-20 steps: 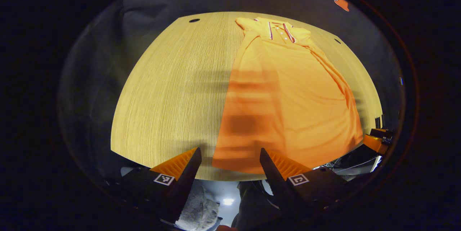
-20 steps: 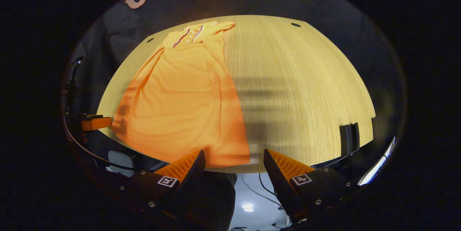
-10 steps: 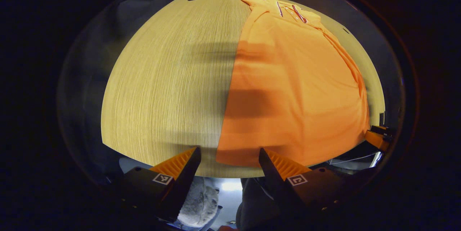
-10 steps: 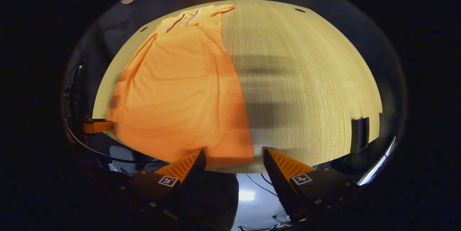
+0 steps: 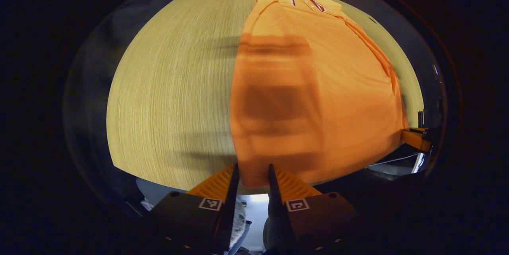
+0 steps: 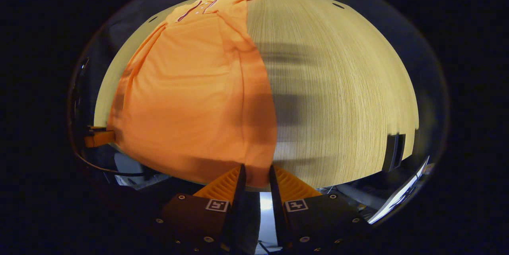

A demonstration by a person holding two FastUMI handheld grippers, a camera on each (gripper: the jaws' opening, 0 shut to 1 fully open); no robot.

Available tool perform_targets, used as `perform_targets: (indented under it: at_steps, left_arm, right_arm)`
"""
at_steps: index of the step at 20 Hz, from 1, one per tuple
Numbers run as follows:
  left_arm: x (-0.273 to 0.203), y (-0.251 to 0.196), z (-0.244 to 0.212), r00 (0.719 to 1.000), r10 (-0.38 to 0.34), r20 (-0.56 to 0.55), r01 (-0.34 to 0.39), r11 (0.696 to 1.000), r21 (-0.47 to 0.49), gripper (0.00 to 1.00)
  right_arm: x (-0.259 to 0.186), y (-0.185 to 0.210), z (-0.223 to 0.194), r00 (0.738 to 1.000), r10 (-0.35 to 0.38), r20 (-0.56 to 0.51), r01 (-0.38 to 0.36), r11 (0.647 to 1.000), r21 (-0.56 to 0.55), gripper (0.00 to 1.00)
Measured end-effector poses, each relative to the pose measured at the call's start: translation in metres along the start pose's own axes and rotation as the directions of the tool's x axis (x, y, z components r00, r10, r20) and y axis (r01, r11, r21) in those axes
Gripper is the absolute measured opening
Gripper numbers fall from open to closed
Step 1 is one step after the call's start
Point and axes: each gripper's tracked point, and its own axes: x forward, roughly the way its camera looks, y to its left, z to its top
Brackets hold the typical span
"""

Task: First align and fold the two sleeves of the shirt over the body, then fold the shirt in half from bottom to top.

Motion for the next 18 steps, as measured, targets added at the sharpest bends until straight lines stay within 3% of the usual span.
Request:
perform_targets:
  at_steps: [1,2,4,5,6,9,11,14,18]
  left_arm:
    - [0.001,-0.001,0.001,1.0,0.001,-0.001,-0.001,1.0,-0.014,0.31]
    - [-0.001,-0.003,0.0,1.0,-0.006,-0.011,0.006,1.0,0.0,0.15]
    - [-0.001,-0.005,-0.002,1.0,-0.026,-0.014,0.026,1.0,-0.001,0.15]
    - [0.003,-0.013,-0.004,0.997,-0.069,-0.03,0.068,0.997,-0.029,0.09]
    - [-0.001,-0.015,-0.006,0.995,-0.089,-0.035,0.088,0.996,-0.028,0.03]
    - [-0.004,-0.018,-0.001,0.99,-0.14,-0.024,0.138,0.988,-0.07,0.03]
    - [-0.008,-0.013,0.005,0.991,-0.137,-0.004,0.136,0.988,-0.077,0.03]
    - [-0.02,-0.012,0.014,0.989,-0.147,0.033,0.149,0.986,-0.078,0.02]
    - [-0.028,-0.012,0.027,0.988,-0.142,0.064,0.146,0.988,-0.06,0.03]
  right_arm:
    - [0.0,-0.001,0.002,1.0,0.015,-0.004,-0.015,0.999,0.04,0.35]
    - [0.0,0.001,0.001,0.999,0.039,-0.012,-0.038,0.997,0.06,0.21]
    - [0.0,0.004,0.0,0.996,0.081,-0.024,-0.08,0.995,0.06,0.21]
    - [0.0,0.008,-0.002,0.996,0.088,-0.022,-0.085,0.993,0.087,0.21]
    - [0.0,0.012,-0.004,0.992,0.12,-0.037,-0.116,0.989,0.089,0.07]
    - [-0.006,0.023,0.001,0.986,0.165,-0.028,-0.161,0.982,0.096,0.07]
    - [-0.01,0.017,0.015,0.99,0.138,0.019,-0.139,0.985,0.103,0.06]
    - [-0.018,0.02,0.029,0.985,0.165,0.047,-0.169,0.979,0.114,0.04]
    - [-0.019,0.012,0.037,0.99,0.128,0.052,-0.132,0.988,0.082,0.04]
